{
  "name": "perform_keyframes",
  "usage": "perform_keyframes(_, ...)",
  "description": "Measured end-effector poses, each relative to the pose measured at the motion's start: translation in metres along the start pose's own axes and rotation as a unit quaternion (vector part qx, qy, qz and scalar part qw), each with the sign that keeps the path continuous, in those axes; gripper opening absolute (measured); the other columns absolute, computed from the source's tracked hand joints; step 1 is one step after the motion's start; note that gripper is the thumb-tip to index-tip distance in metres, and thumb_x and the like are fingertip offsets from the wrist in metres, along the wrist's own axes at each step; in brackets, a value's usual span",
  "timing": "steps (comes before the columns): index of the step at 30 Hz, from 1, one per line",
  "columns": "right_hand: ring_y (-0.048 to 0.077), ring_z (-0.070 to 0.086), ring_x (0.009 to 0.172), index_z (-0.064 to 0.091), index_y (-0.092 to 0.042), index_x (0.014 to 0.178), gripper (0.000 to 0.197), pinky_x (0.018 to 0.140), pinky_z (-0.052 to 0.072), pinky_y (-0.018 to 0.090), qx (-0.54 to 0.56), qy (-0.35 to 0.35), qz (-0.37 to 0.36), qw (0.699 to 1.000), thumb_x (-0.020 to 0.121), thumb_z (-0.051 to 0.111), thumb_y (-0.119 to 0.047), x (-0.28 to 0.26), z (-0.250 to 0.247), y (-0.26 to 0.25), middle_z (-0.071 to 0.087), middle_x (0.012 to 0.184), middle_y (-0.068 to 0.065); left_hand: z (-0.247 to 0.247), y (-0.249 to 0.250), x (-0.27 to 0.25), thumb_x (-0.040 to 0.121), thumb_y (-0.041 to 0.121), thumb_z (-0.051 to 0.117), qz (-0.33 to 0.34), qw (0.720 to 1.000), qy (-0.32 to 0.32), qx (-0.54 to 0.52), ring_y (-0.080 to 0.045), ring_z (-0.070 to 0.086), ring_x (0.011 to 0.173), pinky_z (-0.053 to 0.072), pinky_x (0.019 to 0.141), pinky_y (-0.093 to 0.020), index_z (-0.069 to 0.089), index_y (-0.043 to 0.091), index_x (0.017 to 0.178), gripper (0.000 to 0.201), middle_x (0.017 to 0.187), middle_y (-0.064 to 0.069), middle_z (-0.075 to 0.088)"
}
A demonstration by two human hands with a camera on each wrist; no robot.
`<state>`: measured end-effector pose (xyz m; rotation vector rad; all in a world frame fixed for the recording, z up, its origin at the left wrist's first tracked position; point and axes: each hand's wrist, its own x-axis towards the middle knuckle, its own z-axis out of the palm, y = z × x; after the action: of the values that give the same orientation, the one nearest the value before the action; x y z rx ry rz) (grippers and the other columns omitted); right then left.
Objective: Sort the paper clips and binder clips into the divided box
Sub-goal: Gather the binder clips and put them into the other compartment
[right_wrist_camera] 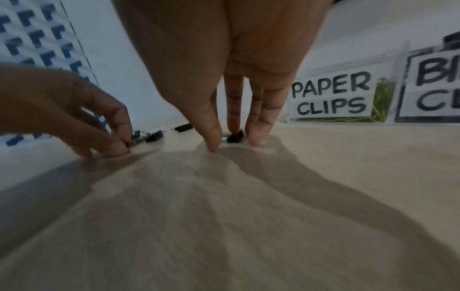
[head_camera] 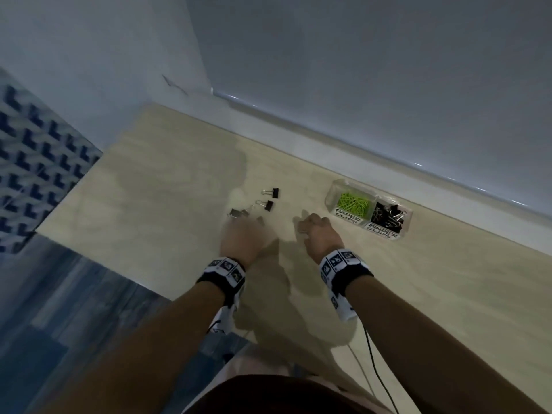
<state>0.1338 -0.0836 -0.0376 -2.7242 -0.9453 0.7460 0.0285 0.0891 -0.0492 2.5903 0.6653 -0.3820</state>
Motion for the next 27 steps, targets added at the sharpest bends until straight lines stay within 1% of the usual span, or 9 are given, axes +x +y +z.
perform_keyframes(3, 0.035, 0.042, 0.112, 0.052, -0.007, 0.119, 0.039, 0.091, 0.041, 0.040, -0.013, -0.003, -0.016, 1.000, 0.082, 0.046, 0.004, 0.006, 0.004, -0.001, 0.044, 0.124, 0.016, 0.003, 0.001, 0.000, 0.082, 0.018, 0.059, 0.034, 0.999, 0.019, -0.026, -0.035, 0.054, 0.100, 0.046, 0.085, -0.037, 0.061, 0.002, 0.097, 0.022, 0.112, -0.016, 0.053)
perform_keyframes(6, 0.035, 0.045, 0.110, 0.052, -0.005, 0.120, 0.038, 0.089, 0.042, 0.037, 0.016, 0.019, -0.035, 0.999, 0.083, 0.046, 0.002, 0.012, 0.004, -0.013, 0.046, 0.122, 0.017, 0.001, -0.006, -0.009, 0.078, 0.013, 0.060, 0.049, 0.993, 0.062, -0.088, -0.030, 0.056, 0.086, 0.041, 0.071, -0.027, 0.059, 0.005, 0.087, 0.011, 0.104, -0.012, 0.053)
perform_keyframes(8, 0.034, 0.046, 0.111, 0.052, -0.006, 0.121, 0.040, 0.088, 0.042, 0.036, 0.031, 0.041, -0.073, 0.996, 0.083, 0.047, 0.002, 0.018, 0.003, -0.030, 0.047, 0.122, 0.017, -0.006, -0.016, -0.011, 0.079, 0.013, 0.061, 0.047, 0.986, 0.098, -0.127, -0.027, 0.056, 0.084, 0.045, 0.071, -0.028, 0.058, 0.009, 0.092, 0.014, 0.108, -0.010, 0.049)
perform_keyframes(11, 0.036, 0.043, 0.118, 0.049, -0.007, 0.129, 0.044, 0.092, 0.042, 0.040, 0.035, 0.041, -0.139, 0.989, 0.086, 0.045, 0.002, 0.029, 0.004, -0.060, 0.047, 0.130, 0.019, -0.026, -0.037, 0.002, 0.080, 0.010, 0.062, 0.056, 0.985, 0.120, -0.114, -0.032, 0.058, 0.092, 0.053, 0.080, -0.040, 0.055, 0.009, 0.115, 0.035, 0.121, -0.015, 0.046)
perform_keyframes(14, 0.037, 0.040, 0.122, 0.044, -0.006, 0.134, 0.046, 0.098, 0.041, 0.042, -0.005, 0.023, -0.155, 0.988, 0.089, 0.044, 0.002, 0.039, 0.006, -0.081, 0.040, 0.139, 0.019, -0.042, -0.047, 0.023, 0.085, 0.010, 0.059, 0.052, 0.996, 0.066, -0.034, -0.036, 0.046, 0.114, 0.044, 0.096, -0.043, 0.043, 0.014, 0.135, 0.053, 0.138, -0.014, 0.038)
perform_keyframes(17, 0.038, 0.035, 0.127, 0.045, -0.004, 0.130, 0.040, 0.100, 0.040, 0.043, -0.041, -0.009, -0.143, 0.989, 0.091, 0.048, -0.006, 0.043, 0.009, -0.086, 0.029, 0.146, 0.019, -0.044, -0.044, 0.032, 0.087, 0.011, 0.054, 0.060, 0.997, -0.025, 0.038, -0.038, 0.040, 0.120, 0.039, 0.103, -0.045, 0.039, 0.020, 0.139, 0.055, 0.145, -0.010, 0.035)
perform_keyframes(22, 0.040, 0.033, 0.129, 0.040, -0.004, 0.135, 0.050, 0.102, 0.038, 0.044, -0.059, -0.024, -0.138, 0.988, 0.086, 0.048, 0.004, 0.028, 0.015, -0.069, 0.028, 0.146, 0.021, -0.029, -0.035, 0.022, 0.084, 0.013, 0.057, 0.084, 0.996, -0.020, 0.036, -0.034, 0.052, 0.107, 0.047, 0.093, -0.041, 0.052, 0.018, 0.129, 0.046, 0.125, -0.011, 0.051)
perform_keyframes(24, 0.039, 0.039, 0.124, 0.043, -0.006, 0.133, 0.051, 0.100, 0.040, 0.042, -0.023, -0.013, -0.108, 0.994, 0.084, 0.047, 0.007, 0.018, 0.018, -0.054, 0.031, 0.143, 0.019, -0.022, -0.026, 0.014, 0.079, 0.014, 0.062, 0.094, 0.995, -0.025, 0.008, -0.033, 0.054, 0.104, 0.048, 0.091, -0.041, 0.053, 0.016, 0.125, 0.047, 0.120, -0.011, 0.050)
perform_keyframes(27, 0.038, 0.049, 0.114, 0.051, -0.007, 0.124, 0.040, 0.094, 0.044, 0.040, 0.040, 0.011, -0.028, 0.999, 0.085, 0.053, -0.002, 0.003, 0.017, -0.027, 0.036, 0.136, 0.017, -0.012, -0.006, 0.003, 0.078, 0.015, 0.065, 0.103, 0.994, -0.037, -0.017, -0.031, 0.055, 0.098, 0.048, 0.087, -0.037, 0.053, 0.013, 0.115, 0.040, 0.118, -0.012, 0.046)
